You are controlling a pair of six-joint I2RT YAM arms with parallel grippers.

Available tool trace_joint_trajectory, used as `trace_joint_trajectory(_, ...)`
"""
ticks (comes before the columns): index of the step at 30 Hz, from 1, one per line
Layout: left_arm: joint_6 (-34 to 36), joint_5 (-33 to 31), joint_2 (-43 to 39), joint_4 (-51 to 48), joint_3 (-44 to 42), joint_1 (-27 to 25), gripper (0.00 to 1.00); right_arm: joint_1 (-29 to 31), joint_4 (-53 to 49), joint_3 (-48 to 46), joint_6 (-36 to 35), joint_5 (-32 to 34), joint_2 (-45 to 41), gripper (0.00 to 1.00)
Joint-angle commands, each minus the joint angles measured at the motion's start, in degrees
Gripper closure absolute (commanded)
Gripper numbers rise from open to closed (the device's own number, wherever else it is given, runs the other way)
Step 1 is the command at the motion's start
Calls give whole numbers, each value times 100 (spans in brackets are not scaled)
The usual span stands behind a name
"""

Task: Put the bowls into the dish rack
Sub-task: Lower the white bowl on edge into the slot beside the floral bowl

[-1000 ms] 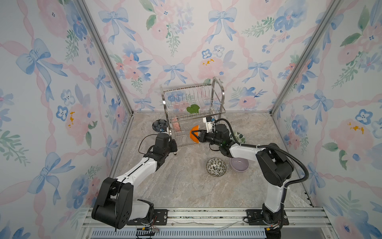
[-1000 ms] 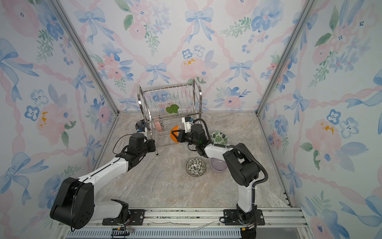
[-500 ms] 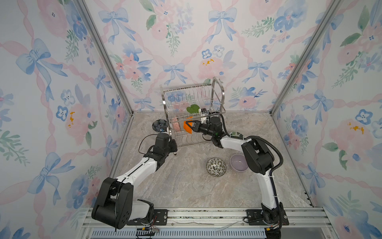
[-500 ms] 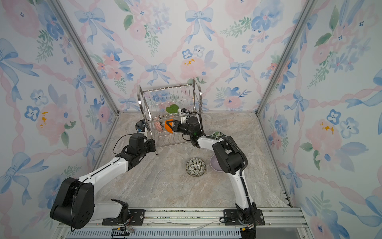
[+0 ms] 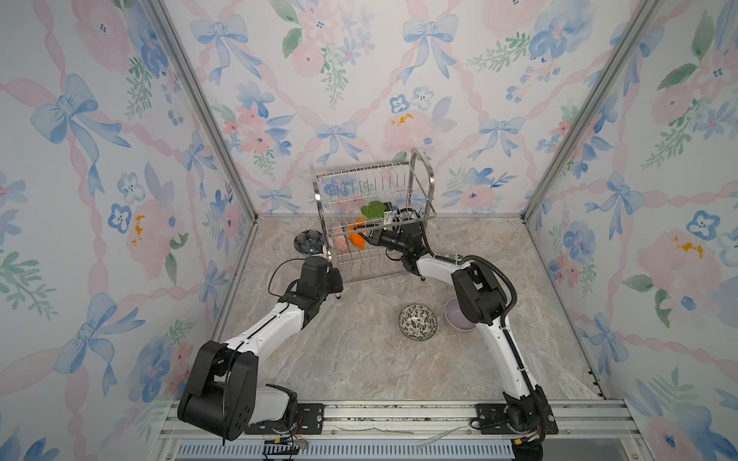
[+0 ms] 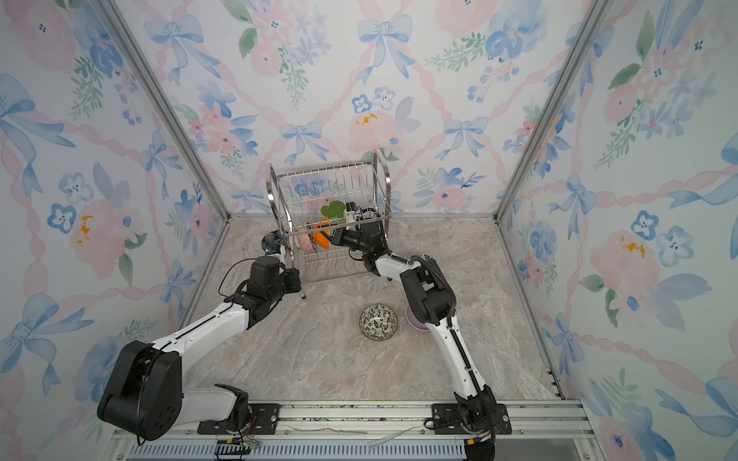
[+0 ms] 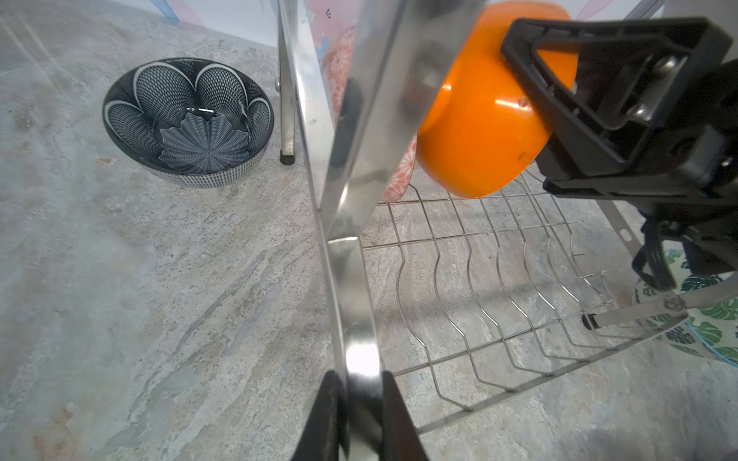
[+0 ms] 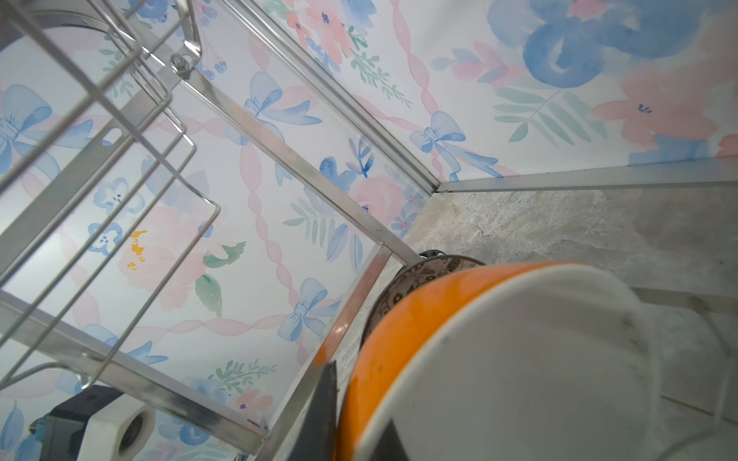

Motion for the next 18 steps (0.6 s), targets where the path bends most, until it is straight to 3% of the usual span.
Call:
trace_joint_trajectory(1, -129, 57, 222, -378, 5, -13, 100, -11, 169, 404, 128, -300, 236, 100)
trace_joint_trajectory(18, -111, 65, 245, -416, 40, -9, 100, 16, -81, 1383, 295, -621, 1034, 100)
